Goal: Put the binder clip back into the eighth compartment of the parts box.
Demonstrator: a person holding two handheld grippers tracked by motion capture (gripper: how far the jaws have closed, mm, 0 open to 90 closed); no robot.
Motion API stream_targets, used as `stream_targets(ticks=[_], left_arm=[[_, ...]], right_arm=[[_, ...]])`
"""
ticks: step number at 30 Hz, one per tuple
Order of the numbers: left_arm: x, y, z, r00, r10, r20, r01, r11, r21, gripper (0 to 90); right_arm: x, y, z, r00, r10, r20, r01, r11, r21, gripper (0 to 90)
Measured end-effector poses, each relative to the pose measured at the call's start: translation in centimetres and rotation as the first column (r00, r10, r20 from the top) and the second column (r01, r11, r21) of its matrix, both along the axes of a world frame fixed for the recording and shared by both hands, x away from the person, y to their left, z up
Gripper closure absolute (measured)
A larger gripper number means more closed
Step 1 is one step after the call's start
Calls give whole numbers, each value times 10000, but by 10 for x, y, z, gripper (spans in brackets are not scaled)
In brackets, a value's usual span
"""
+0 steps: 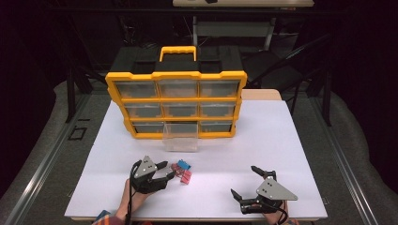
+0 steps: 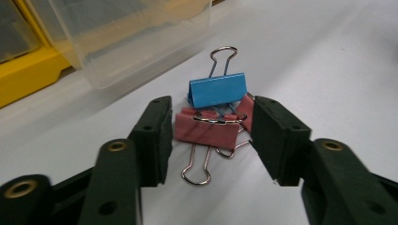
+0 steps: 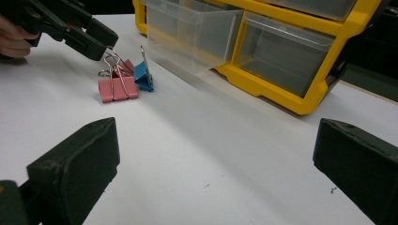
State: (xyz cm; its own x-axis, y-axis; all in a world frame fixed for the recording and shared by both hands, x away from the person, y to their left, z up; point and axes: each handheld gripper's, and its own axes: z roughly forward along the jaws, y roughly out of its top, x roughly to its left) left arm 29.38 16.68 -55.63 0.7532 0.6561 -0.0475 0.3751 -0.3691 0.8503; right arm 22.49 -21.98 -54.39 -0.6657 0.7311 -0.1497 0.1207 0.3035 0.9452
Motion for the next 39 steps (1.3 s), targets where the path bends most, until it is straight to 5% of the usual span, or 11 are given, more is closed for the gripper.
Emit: stream_targets(ticks=[3,20,39], left_arm=[[4,0,-2,9998,-109,-150,109,9999,0,586],[13,-3,-8,9980,-394,-488,398,9992,73,723],[9,3,7,9984,-542,-186,543,9985,46,733]], right_arm=[[1,0,0,10000,0,-32,0,10000,-25,3],[0,0,0,10000,15,-26,-16,10000,-57,4],[-1,0,1,10000,-2,-16,2,10000,-82,6]])
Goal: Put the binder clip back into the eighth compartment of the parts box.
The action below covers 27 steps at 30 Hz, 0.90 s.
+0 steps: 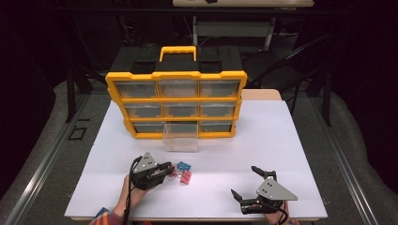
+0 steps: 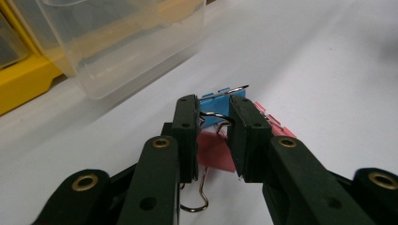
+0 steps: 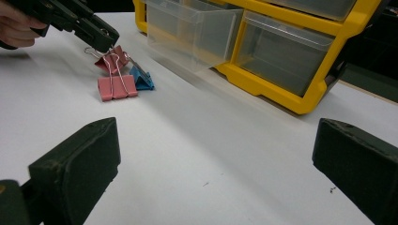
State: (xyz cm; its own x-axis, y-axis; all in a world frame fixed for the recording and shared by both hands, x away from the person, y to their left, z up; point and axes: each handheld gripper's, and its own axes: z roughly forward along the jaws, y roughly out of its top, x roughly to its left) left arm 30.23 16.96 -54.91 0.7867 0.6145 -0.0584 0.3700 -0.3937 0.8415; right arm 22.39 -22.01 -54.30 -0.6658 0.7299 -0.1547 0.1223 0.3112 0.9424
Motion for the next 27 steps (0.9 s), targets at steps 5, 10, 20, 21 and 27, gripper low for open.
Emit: stream_targets(ticks=[5,10,20,21,27], left_arm=[[0,4,2,10000,72,19,-72,10000,-10,733],[-1,9,6,9998,207,54,-206,9998,-62,733],[0,18,12,9987,496,131,-494,9987,-143,733],[0,19,13,9985,528,153,-526,9985,-125,733],[2,23,16,9978,643,164,-641,9978,-158,733]], right_arm=[[0,-1,0,10000,-26,-12,26,10000,13,6],[0,0,0,10000,-21,15,21,10000,19,6],[0,0,0,10000,4,-24,-4,10000,-4,6],[0,0,0,10000,9,-17,-9,10000,-18,6],[1,0,-1,10000,-10,-39,10,10000,-11,6]])
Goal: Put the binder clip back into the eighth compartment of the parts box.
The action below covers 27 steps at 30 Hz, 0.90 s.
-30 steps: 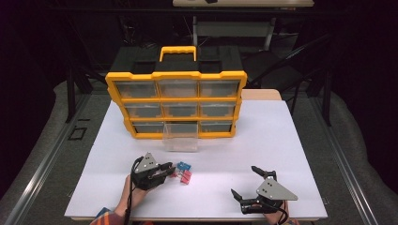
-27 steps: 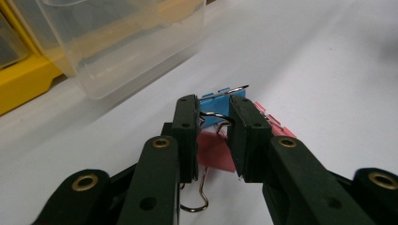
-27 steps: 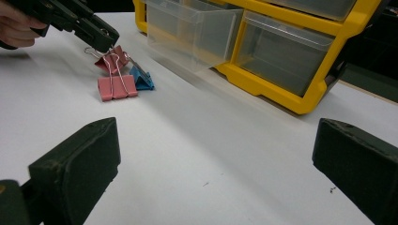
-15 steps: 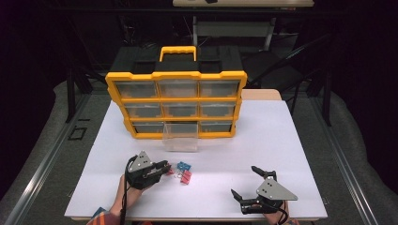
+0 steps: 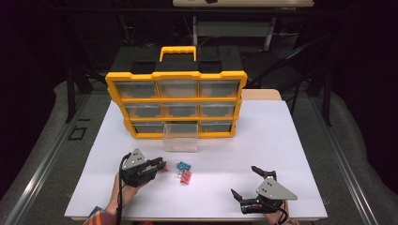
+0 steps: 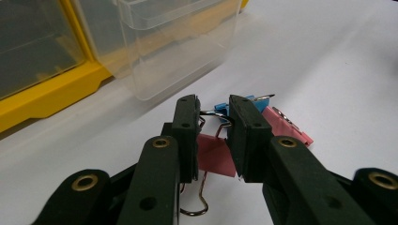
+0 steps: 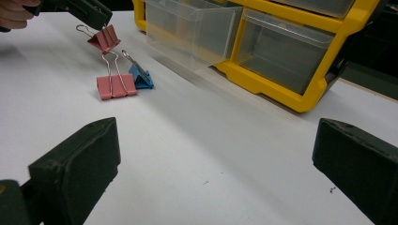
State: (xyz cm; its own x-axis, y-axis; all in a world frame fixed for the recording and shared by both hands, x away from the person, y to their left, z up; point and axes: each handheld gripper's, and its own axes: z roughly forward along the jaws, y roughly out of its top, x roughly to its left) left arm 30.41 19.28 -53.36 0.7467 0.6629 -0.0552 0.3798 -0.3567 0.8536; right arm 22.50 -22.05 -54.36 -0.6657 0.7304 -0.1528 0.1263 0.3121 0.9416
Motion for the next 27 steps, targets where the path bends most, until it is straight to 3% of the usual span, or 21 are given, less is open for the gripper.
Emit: stream_targets(ticks=[13,27], left_arm=[[5,12,10,9989,458,120,-458,9989,-27,733],[16,23,22,9979,633,113,-633,9980,36,733]], right_arm=[[0,1,0,10000,42,-5,-42,10000,18,6],[1,1,-1,10000,25,-87,-25,10000,12,5]])
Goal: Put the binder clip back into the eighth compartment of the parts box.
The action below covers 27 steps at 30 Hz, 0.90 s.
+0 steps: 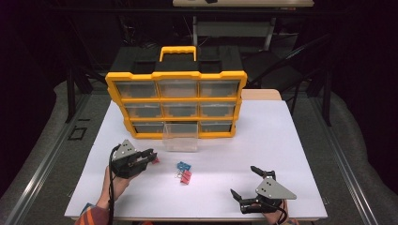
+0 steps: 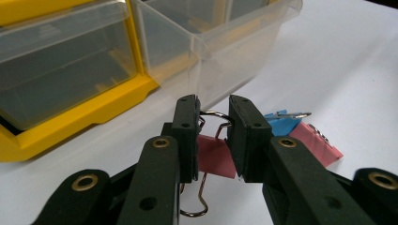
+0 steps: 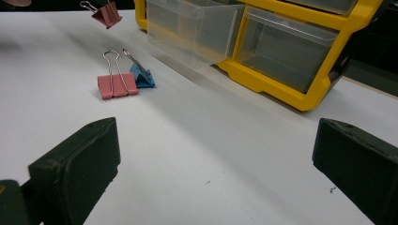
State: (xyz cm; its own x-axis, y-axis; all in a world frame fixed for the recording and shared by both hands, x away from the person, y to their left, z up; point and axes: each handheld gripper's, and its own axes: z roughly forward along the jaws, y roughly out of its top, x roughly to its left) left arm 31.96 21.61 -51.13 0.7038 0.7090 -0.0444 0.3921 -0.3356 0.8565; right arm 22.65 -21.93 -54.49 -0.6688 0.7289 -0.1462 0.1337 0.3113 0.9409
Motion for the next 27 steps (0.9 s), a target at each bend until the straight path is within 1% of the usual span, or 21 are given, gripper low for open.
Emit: stream_targets(ticks=[3,7,12,17,20,22,27], left_arm=[[2,2,5,10000,82,40,-82,10000,-24,733],[5,4,12,9999,69,130,-71,9999,119,733],[11,9,22,9992,334,204,-333,9994,-30,733],[15,10,30,9985,440,326,-436,9990,-125,733],[19,10,37,9971,536,538,-523,9983,-253,733],[21,10,42,9953,621,749,-595,9976,-364,733],[25,8,52,9937,617,935,-567,9968,-556,733]], right_arm=[[0,0,0,10000,-9,-13,9,10000,-5,5],[0,0,0,10000,34,33,-34,10000,9,5],[1,0,0,10000,-16,-40,16,10000,-10,5],[1,0,0,10000,-13,2,13,10000,-29,5],[1,0,-1,10000,-21,-56,20,10000,-26,5],[1,0,-1,10000,-22,-62,22,10000,-19,5],[1,0,0,10000,-23,-24,23,10000,-41,5]])
